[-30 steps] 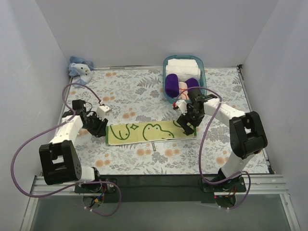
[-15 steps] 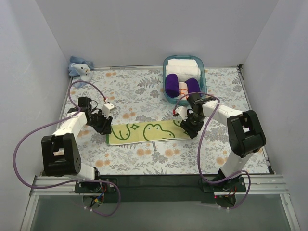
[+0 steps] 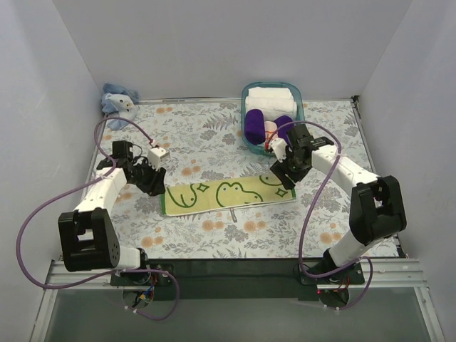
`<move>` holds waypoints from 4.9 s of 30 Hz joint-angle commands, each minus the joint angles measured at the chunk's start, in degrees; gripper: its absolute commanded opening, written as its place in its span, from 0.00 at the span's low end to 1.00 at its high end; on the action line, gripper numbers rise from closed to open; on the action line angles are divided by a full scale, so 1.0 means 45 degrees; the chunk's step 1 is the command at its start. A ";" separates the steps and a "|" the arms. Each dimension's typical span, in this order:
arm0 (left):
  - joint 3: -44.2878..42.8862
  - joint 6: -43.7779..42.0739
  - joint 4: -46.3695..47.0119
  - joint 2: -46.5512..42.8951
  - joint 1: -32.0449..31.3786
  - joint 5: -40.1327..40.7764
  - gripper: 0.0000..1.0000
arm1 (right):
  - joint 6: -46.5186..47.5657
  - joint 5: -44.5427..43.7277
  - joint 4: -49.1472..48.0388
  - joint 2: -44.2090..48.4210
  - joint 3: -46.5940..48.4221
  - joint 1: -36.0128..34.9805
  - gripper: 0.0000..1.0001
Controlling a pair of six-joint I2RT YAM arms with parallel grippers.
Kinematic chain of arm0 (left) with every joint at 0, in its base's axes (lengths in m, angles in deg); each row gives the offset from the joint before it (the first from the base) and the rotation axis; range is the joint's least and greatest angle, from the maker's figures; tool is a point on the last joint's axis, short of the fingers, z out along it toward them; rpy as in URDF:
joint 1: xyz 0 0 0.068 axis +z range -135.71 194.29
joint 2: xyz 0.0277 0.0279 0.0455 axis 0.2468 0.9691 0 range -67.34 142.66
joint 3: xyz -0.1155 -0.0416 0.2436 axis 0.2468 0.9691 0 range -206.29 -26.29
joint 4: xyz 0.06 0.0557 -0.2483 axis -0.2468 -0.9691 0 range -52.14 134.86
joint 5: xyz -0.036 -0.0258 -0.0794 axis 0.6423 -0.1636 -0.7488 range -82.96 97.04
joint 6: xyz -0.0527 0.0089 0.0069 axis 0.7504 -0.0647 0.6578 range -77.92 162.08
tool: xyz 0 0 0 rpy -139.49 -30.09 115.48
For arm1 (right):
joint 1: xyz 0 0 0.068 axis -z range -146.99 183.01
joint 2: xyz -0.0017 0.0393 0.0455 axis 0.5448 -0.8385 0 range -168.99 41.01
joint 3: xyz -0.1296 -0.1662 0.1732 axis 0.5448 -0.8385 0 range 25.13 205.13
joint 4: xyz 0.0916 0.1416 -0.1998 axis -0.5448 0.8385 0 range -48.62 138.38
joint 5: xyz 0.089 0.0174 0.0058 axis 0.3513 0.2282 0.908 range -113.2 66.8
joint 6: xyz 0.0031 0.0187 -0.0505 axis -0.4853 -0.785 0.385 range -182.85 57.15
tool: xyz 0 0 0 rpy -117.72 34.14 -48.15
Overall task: Roll the towels
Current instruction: Fold the towel
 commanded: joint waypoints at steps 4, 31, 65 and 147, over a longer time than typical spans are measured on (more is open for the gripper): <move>-0.0726 0.1112 0.0777 -0.0637 -0.0016 -0.0173 0.40 | -0.3766 0.0538 -0.0342 -0.0305 0.0169 0.1494 0.55; -0.0570 0.1542 0.1266 -0.0207 -0.0016 -0.0622 0.40 | -0.5764 0.1341 -0.3293 -0.1536 -0.2177 0.1691 0.38; -0.0902 0.1992 0.1559 0.0027 -0.0016 -0.0485 0.40 | -0.4923 0.1418 -0.1789 0.0906 -0.0908 0.0306 0.01; -0.1877 0.1659 -0.1313 0.4069 -0.1989 0.1601 0.00 | -0.3380 0.2902 -0.1086 -0.3390 0.2338 -0.1981 0.31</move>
